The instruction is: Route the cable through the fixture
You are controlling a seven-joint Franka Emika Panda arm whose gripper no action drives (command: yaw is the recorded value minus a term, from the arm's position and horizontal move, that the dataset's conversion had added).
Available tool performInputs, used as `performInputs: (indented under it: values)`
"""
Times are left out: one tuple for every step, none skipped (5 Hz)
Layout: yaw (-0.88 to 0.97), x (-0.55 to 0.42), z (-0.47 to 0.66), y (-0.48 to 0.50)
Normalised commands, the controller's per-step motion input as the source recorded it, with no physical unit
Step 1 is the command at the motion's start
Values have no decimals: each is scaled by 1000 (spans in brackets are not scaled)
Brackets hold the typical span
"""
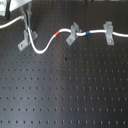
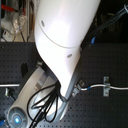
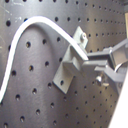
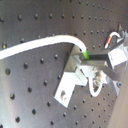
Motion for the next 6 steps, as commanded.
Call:
performInputs:
  values:
    - [0, -100, 3, -67]
    - [0, -320, 9, 4]
    - [0, -405, 11, 47]
    - [0, 0, -13, 0]
    - [0, -189, 196, -65]
    - [0, -214, 34, -13]
